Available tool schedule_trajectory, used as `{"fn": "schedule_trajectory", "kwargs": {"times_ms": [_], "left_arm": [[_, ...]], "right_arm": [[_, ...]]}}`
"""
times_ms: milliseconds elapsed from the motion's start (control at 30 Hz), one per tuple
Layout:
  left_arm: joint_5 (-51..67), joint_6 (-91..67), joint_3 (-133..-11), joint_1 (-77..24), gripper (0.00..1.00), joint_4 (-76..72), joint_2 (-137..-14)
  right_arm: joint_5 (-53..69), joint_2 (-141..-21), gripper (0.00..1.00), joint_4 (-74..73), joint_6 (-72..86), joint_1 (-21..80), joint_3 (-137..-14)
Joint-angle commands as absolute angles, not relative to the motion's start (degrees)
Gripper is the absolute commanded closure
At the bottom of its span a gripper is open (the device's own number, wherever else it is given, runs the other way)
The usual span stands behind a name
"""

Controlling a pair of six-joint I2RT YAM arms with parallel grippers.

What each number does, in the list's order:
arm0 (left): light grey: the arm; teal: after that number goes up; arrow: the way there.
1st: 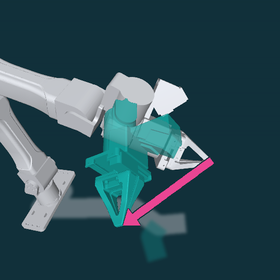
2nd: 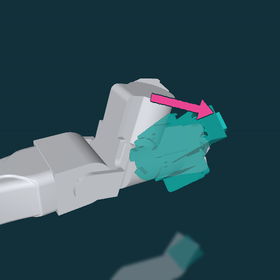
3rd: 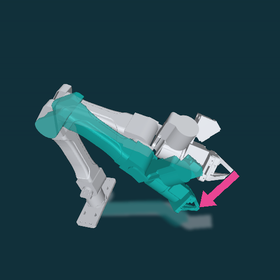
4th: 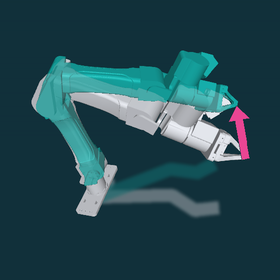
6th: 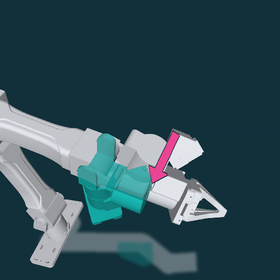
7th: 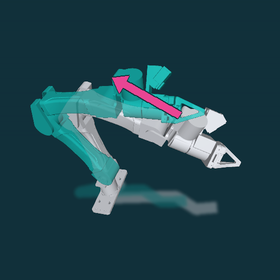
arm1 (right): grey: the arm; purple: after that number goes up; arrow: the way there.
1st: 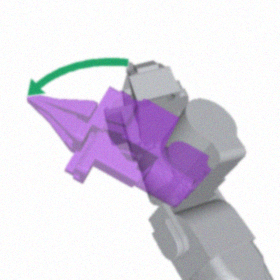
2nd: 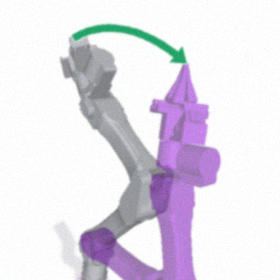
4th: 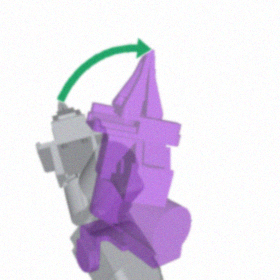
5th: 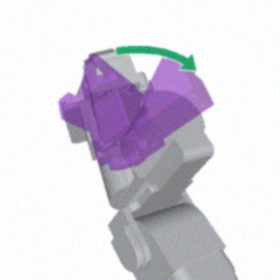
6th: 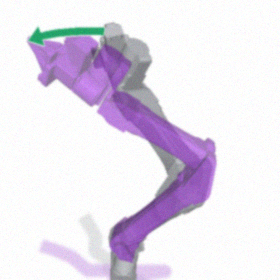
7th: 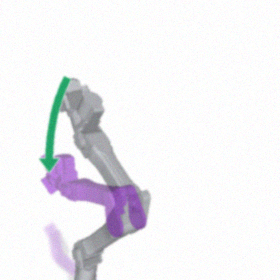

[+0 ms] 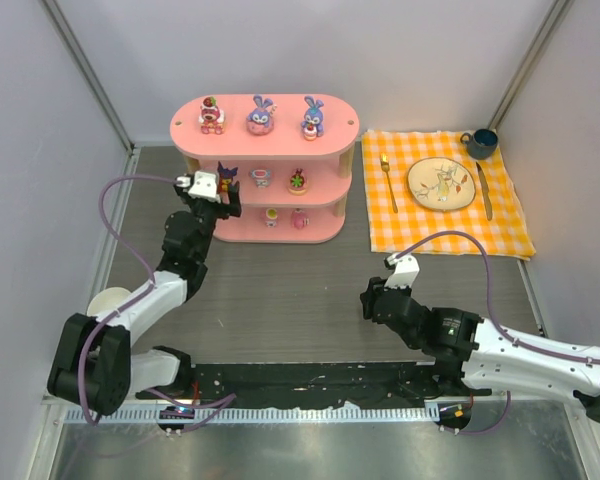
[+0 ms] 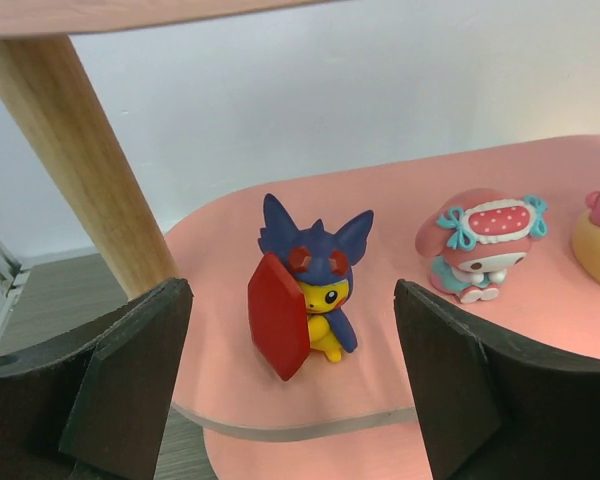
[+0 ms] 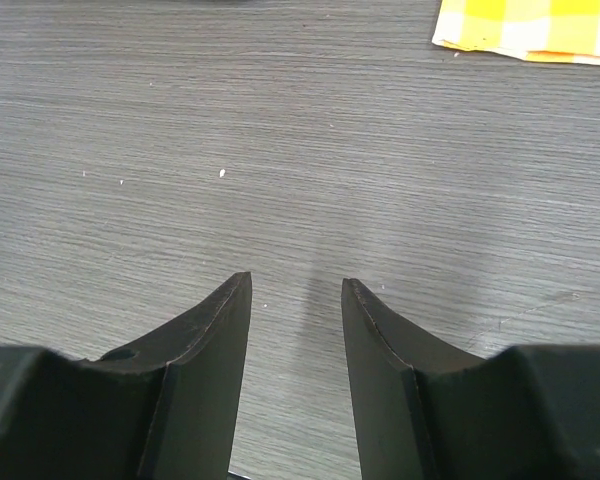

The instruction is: Place and organize the plastic toys onto the shelf

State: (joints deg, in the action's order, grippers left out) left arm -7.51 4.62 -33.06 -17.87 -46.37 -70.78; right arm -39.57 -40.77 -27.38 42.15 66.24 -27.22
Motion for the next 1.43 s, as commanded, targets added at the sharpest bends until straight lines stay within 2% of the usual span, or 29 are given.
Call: {"fn": "schedule_trajectory", "kwargs": {"times_ms": [0,167,300,367,600,667,767,1100,1400], "left_arm": [[-8.52,2.46,-31.29,-17.75,0.13,-47.12,-65.58],[-8.62,-2.19,-28.13,-17.75,0.11,-45.62,-59.25],[-8.44,-10.53,-27.86,-17.93,0.02,-35.64,-52.66],[-9.40,-16.15,-28.30,-18.37,0.00,-29.74,-47.65],[-13.88,-29.34,-30.14,-18.46,0.00,4.77,-31.57],[-15.38,-33.11,-30.67,-18.46,0.00,10.00,-28.15],[-15.12,-36.72,-31.11,-18.46,0.00,18.17,-25.24],[-16.79,-40.16,-29.98,-18.46,0.00,28.74,-17.16],[-18.81,-42.63,-27.86,-18.46,0.00,32.25,-13.27]], "right_arm": [[-39.82,-39.73,0.53,-25.49,41.48,66.01,-28.30],[-40.08,-39.03,0.53,-25.49,41.22,66.00,-28.30],[-41.13,-37.88,0.52,-25.58,40.61,66.01,-28.56],[-41.57,-37.27,0.50,-25.58,39.82,65.92,-28.91],[-41.40,-34.19,0.35,-26.80,38.58,65.92,-30.23],[-41.83,-32.61,0.28,-28.03,38.76,65.92,-30.50],[-42.63,-30.16,0.24,-30.05,39.02,66.00,-30.67],[-43.77,-20.14,0.21,-32.08,41.75,65.92,-28.83],[-43.59,-19.16,0.21,-32.34,41.66,65.92,-28.91]]}}
